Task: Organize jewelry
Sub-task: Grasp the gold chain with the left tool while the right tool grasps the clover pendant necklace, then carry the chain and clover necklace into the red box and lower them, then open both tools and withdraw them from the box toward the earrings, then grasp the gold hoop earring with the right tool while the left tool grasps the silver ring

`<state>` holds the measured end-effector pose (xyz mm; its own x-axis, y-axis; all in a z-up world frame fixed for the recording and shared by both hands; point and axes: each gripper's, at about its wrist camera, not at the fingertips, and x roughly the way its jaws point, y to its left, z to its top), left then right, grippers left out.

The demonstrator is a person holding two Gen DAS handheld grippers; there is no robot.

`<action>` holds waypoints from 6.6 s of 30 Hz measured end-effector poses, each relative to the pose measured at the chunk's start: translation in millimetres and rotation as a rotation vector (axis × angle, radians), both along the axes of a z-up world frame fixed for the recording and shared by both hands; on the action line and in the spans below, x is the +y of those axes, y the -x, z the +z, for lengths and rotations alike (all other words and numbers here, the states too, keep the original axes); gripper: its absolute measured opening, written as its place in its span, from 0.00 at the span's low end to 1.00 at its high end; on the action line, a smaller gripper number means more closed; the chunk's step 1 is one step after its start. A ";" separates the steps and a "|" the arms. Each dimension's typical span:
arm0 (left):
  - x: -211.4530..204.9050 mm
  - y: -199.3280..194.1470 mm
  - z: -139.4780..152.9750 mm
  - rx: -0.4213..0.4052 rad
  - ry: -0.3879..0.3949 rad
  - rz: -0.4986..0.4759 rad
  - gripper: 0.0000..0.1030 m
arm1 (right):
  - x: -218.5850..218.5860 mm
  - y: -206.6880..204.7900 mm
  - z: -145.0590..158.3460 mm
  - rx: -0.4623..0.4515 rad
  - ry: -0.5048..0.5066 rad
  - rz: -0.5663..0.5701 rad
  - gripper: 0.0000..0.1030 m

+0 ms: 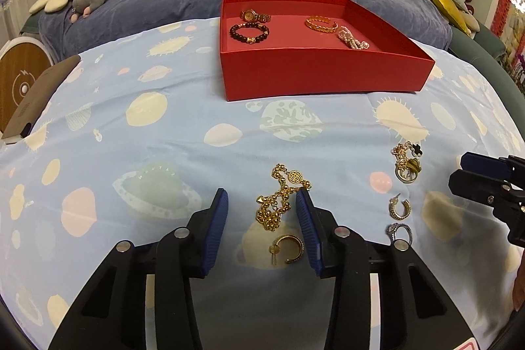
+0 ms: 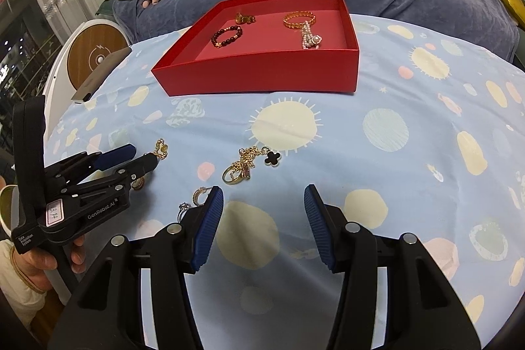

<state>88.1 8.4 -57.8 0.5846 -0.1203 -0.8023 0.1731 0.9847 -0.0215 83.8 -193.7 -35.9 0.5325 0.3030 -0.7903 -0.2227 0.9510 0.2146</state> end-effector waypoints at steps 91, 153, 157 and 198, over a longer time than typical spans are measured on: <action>-25.4 -168.2 108.7 -0.119 0.131 0.028 0.02 | -21.3 -143.8 103.0 -0.230 -0.037 -0.078 0.13; 12.7 22.1 20.6 0.066 0.114 -0.016 0.46 | 27.6 -15.3 -10.5 -0.029 0.015 0.042 0.22; 10.8 25.0 21.2 0.066 0.123 -0.027 0.46 | 26.8 -18.9 -16.0 -0.017 0.017 0.038 0.17; -71.0 36.1 0.7 0.028 0.001 -0.150 0.03 | 2.0 4.6 2.9 -0.012 0.013 -0.008 0.03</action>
<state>52.0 -62.6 -57.1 0.5378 -0.2057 -0.8176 0.3173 0.9478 -0.0297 79.2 -191.7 -33.0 0.5446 0.2885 -0.7875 -0.2176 0.9554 0.1995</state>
